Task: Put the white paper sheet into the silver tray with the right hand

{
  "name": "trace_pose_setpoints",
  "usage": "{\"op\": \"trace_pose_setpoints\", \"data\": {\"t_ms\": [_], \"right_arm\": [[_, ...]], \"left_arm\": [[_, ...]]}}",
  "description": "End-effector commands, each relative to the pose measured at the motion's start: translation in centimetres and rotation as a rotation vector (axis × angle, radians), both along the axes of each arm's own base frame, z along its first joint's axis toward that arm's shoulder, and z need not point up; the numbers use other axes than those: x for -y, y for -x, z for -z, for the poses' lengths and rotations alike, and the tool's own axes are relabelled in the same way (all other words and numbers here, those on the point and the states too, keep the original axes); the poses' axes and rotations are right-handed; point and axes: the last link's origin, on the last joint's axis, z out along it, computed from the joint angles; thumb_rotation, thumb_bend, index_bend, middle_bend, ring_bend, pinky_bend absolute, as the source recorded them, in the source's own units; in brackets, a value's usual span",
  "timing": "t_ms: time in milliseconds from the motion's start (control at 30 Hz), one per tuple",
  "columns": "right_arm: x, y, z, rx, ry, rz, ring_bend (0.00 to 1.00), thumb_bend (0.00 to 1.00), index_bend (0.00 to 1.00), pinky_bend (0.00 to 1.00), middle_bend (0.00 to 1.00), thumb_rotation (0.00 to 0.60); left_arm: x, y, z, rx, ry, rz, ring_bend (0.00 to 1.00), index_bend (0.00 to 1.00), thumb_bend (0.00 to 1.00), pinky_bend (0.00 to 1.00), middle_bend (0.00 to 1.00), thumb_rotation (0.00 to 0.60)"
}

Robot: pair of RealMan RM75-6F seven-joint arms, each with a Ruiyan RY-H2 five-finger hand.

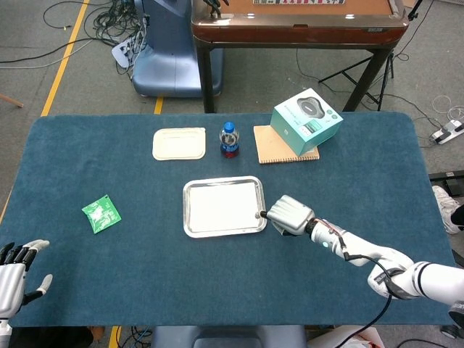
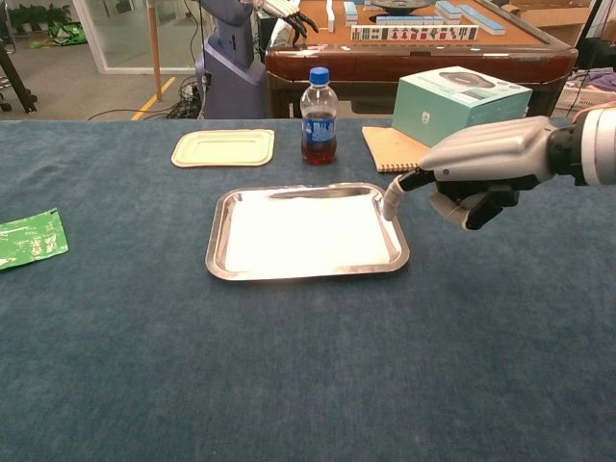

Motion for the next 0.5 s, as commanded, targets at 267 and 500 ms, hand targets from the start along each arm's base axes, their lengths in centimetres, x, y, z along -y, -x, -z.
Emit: {"op": "trace_pose_setpoints", "data": {"t_ms": [267, 500], "right_arm": [[0.6, -0.6, 2.4, -0.064, -0.02, -0.014, 1.0, 1.0, 0.28, 1.0, 1.0, 0.6], [0.8, -0.5, 3.7, -0.082, -0.024, -0.016, 1.0, 1.0, 0.28, 1.0, 1.0, 0.6]], "left_arm": [[0.0, 0.3, 0.2, 0.005, 0.005, -0.004, 0.2, 0.24, 0.26, 0.09, 0.22, 0.6], [0.0, 0.5, 0.1, 0.007, 0.003, -0.009, 0.2, 0.24, 0.26, 0.09, 0.22, 0.6]]}}
